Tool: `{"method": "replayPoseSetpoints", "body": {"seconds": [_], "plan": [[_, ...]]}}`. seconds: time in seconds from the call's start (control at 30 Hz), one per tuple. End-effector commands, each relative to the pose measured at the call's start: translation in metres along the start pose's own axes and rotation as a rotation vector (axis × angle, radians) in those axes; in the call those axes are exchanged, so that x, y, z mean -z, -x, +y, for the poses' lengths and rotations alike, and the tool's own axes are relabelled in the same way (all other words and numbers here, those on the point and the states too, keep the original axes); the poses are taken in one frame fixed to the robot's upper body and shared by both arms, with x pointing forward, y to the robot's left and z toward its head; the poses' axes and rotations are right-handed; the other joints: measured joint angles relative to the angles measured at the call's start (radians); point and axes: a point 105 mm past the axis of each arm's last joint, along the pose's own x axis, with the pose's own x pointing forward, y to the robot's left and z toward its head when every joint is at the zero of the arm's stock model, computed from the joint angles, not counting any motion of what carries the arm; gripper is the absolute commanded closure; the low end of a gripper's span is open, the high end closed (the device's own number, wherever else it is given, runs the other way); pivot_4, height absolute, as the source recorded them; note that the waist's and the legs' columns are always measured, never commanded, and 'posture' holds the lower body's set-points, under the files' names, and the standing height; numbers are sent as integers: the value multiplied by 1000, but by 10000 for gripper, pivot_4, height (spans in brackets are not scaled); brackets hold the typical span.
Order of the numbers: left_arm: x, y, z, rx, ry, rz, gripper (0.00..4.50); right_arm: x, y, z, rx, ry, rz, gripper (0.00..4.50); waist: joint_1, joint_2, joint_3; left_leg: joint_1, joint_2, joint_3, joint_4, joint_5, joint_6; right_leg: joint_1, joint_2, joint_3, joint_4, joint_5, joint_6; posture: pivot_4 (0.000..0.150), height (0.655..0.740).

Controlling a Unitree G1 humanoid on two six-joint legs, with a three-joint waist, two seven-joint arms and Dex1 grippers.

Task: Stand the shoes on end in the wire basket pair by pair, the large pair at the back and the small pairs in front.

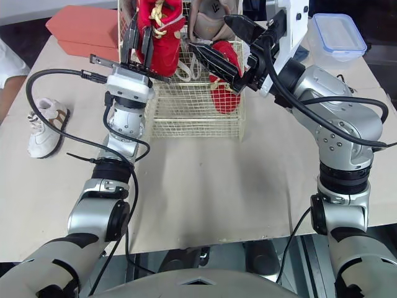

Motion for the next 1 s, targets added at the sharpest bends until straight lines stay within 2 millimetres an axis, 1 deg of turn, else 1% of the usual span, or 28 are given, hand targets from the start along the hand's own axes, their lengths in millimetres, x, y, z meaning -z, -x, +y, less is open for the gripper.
{"method": "replayPoseSetpoints", "body": {"seconds": [0.03,0.13,0.27,0.4,0.6,0.73,0.83,0.93,0.97,1.0], "plan": [[21,16,-12,47,33,118,44742,-13,5,3,-1,36,-48,0,1,1,-1,0,0,0,0,0,0,0,0,0,0,0,0,1500,7400],[25,25,-14,52,56,156,44742,-12,7,3,-1,36,-40,0,2,3,-3,1,0,0,1,0,0,1,0,0,1,0,0,1500,7400],[25,36,-12,26,102,194,44742,-10,10,3,2,46,-24,0,3,8,-7,1,0,0,1,0,0,1,0,0,2,0,0,1500,7400],[25,52,-9,-5,151,253,44742,-7,12,2,3,72,-1,0,0,10,-8,2,0,0,0,0,0,1,0,1,2,0,0,1500,7400],[35,72,-10,-37,234,398,44742,-2,13,2,-6,83,22,0,-7,10,-8,2,1,1,0,0,0,1,0,2,1,0,0,1500,7400],[34,85,-15,-19,304,466,44742,9,18,4,-29,92,110,0,-8,11,-9,2,1,1,-1,0,0,1,0,4,-1,0,0,1500,7400],[32,93,-14,-34,355,493,44742,21,27,0,-23,109,194,0,-9,11,-9,2,1,2,-1,0,0,1,0,4,-2,0,0,1500,7400],[30,98,-14,-40,390,508,44742,20,28,0,-27,111,201,0,-10,11,-9,4,1,2,-2,0,0,0,0,10,-2,0,0,1500,7400],[30,100,-13,-52,406,515,34599,20,28,1,-31,111,199,0,-10,12,-9,6,1,2,-3,0,0,0,1,12,-1,0,0,1500,7400],[31,101,-12,-63,420,522,31236,19,28,1,-34,111,197,0,-10,12,-10,6,1,2,-3,0,0,1,1,13,-1,0,0,1500,7400]]}}
